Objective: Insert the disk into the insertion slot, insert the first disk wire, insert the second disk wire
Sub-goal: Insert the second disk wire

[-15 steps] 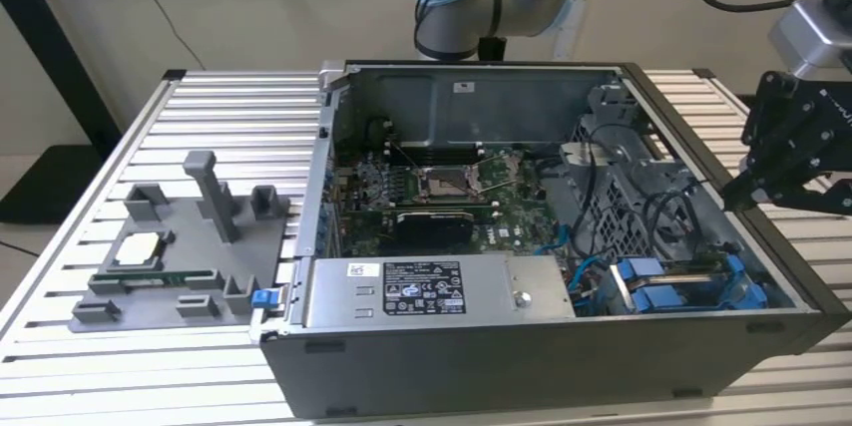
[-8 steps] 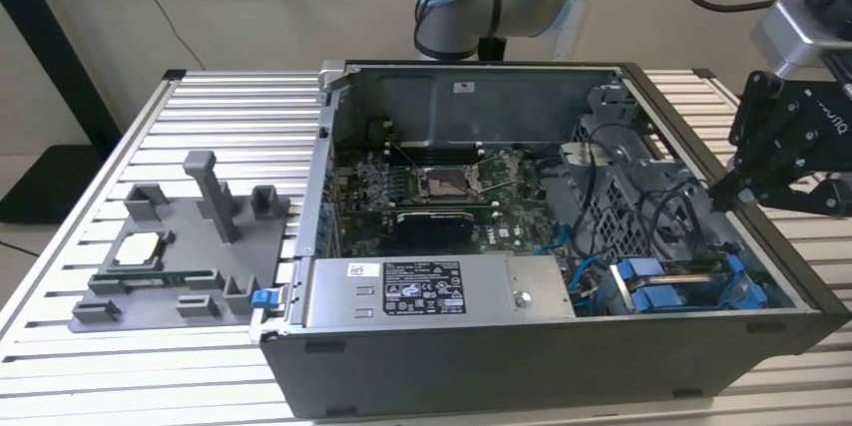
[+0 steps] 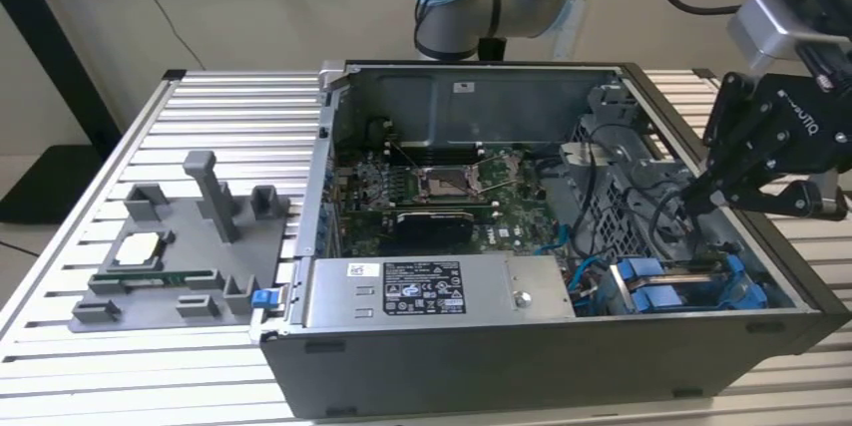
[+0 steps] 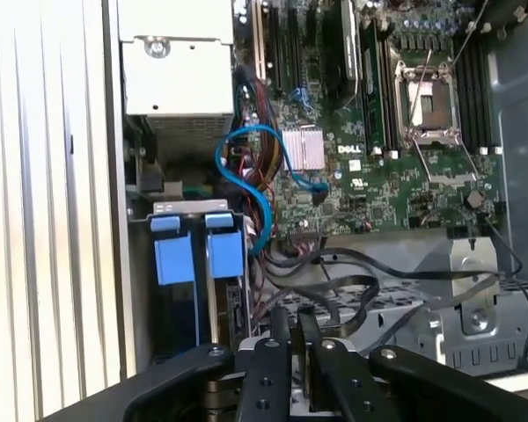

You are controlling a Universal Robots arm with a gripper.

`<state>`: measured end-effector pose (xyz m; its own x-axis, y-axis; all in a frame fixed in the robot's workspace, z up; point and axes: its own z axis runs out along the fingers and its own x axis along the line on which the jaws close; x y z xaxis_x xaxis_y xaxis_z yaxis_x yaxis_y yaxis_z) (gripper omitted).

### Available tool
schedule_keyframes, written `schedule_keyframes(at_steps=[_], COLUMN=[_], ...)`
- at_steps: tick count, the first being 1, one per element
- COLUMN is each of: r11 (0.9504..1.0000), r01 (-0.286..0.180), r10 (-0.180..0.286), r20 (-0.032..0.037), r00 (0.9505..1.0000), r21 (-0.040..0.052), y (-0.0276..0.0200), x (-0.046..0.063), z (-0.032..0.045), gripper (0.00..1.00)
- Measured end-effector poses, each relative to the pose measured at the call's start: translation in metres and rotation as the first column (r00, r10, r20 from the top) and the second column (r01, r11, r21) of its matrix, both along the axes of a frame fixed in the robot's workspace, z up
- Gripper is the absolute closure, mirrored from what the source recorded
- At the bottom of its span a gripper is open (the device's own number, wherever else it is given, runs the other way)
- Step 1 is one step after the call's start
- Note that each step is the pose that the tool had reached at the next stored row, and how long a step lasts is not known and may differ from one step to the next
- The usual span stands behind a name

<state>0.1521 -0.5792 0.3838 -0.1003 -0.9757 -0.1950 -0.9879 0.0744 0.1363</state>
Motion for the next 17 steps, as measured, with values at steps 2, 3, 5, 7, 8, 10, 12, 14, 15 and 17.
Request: schedule_keyframes(at_steps=[2,3,5,7,8,10,12,14,15,17], r11=[1.0,0.9999,0.9995,0.9988,0.9987,0.9987,0.9987,0.9981,0.9973,0.9949], r01=[0.0,0.0,0.0,0.0,-0.001,-0.001,-0.001,-0.001,-0.001,-0.001], r10=[0.0,0.0,-0.001,-0.001,0.0,0.0,0.0,0.0,-0.001,-0.001], r20=[-0.0129,-0.0168,-0.0218,-0.0227,-0.0227,-0.0228,-0.0228,-0.0228,-0.0228,-0.0227], r00=[0.9999,0.9999,0.9998,0.9997,0.9997,0.9997,0.9997,0.9997,0.9997,0.9997], r21=[-0.007,-0.0128,-0.0304,-0.0488,-0.05,-0.0502,-0.0502,-0.0613,-0.0734,-0.1013], y=[0.0,0.0,0.0,0.0,0.0,-0.0001,-0.0001,0.0,-0.0001,-0.0001], x=[-0.0043,-0.0063,-0.0088,-0.0103,-0.0104,-0.0105,-0.0106,-0.0106,-0.0106,-0.0106], z=[-0.0002,-0.0003,-0.0004,-0.0009,-0.0011,-0.001,-0.001,-0.0012,-0.0015,-0.002], gripper=[1.0,1.0,1.0,1.0,1.0,1.0,1.0,1.0,1.0,1.0])
